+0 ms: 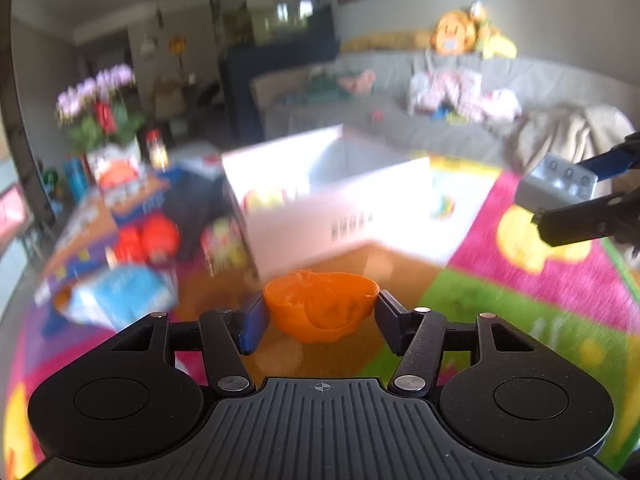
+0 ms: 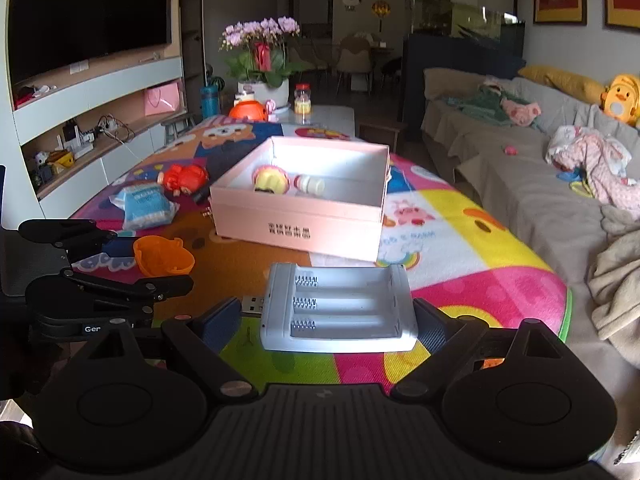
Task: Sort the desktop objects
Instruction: 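Lift the orange cup and drop it into the pink box with the left tool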
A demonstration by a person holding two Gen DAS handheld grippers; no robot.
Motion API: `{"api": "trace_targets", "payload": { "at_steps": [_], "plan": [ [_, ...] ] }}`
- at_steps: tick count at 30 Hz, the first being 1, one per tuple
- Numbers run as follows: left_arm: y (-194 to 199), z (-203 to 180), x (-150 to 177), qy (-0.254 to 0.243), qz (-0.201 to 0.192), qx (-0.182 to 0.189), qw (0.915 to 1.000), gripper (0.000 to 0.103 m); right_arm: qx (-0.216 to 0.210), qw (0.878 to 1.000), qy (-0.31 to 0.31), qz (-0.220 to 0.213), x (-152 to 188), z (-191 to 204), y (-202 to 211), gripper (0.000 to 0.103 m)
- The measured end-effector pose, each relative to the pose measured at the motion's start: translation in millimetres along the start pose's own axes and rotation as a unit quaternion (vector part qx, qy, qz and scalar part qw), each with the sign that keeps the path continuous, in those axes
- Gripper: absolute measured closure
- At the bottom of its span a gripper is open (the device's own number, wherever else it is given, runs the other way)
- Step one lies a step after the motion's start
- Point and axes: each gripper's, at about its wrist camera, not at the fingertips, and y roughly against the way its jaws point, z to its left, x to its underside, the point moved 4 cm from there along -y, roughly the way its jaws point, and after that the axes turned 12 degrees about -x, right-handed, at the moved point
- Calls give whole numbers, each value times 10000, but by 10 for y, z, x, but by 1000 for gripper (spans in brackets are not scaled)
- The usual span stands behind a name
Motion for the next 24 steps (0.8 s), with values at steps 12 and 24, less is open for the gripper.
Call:
{"api": "trace_targets", "payload": {
  "at_steps": [12,24],
  "plan": [
    [-231,195,-1440,480,-1303,-205,9901,7,92,9976,-21,-687,-350,-53,208,12],
    [-466,754,201,1146,575,-619,9898,5,160,9965,315,-760,-1162,-158,-546,12]
  ]
}}
